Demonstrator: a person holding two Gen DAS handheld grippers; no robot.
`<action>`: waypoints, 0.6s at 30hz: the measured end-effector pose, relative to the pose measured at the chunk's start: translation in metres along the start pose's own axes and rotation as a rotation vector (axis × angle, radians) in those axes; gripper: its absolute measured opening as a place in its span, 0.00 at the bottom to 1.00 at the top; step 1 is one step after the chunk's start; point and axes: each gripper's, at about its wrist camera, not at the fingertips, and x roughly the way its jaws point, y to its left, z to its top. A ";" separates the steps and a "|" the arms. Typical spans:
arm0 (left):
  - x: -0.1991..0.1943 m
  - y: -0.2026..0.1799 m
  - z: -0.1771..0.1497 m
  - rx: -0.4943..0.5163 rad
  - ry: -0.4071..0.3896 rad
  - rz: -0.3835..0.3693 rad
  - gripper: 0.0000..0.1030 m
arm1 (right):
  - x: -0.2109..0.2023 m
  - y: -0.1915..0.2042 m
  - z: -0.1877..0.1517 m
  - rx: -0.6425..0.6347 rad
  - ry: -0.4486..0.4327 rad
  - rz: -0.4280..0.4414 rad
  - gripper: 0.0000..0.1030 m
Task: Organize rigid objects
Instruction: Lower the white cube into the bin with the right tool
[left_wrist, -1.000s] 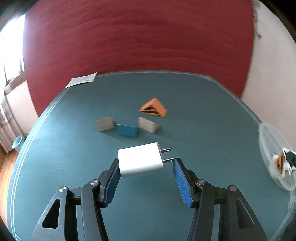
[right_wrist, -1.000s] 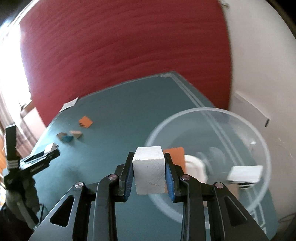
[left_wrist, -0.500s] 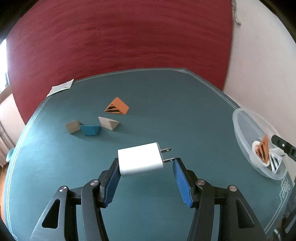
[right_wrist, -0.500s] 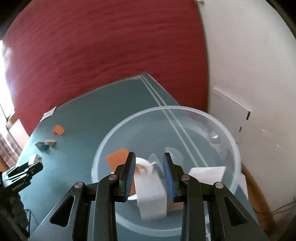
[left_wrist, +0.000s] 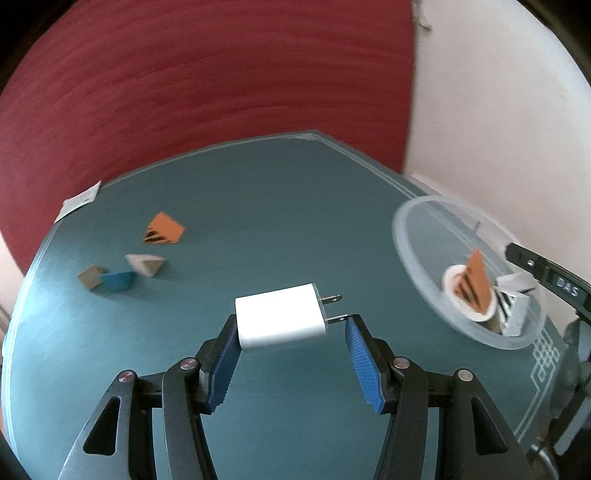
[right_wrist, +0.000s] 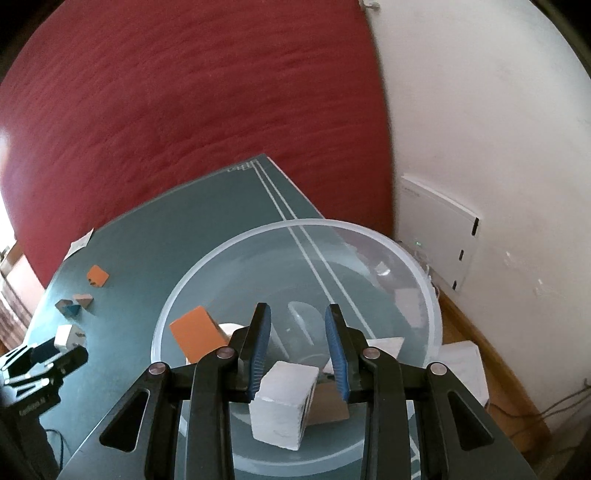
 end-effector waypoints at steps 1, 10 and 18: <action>0.000 -0.003 0.001 0.008 0.000 -0.007 0.58 | 0.000 0.000 0.001 0.004 -0.001 0.000 0.31; 0.004 -0.041 0.010 0.098 -0.005 -0.083 0.58 | -0.002 -0.008 0.002 0.032 -0.018 -0.007 0.31; 0.016 -0.072 0.017 0.175 -0.006 -0.121 0.58 | -0.007 -0.012 0.005 0.040 -0.047 -0.007 0.31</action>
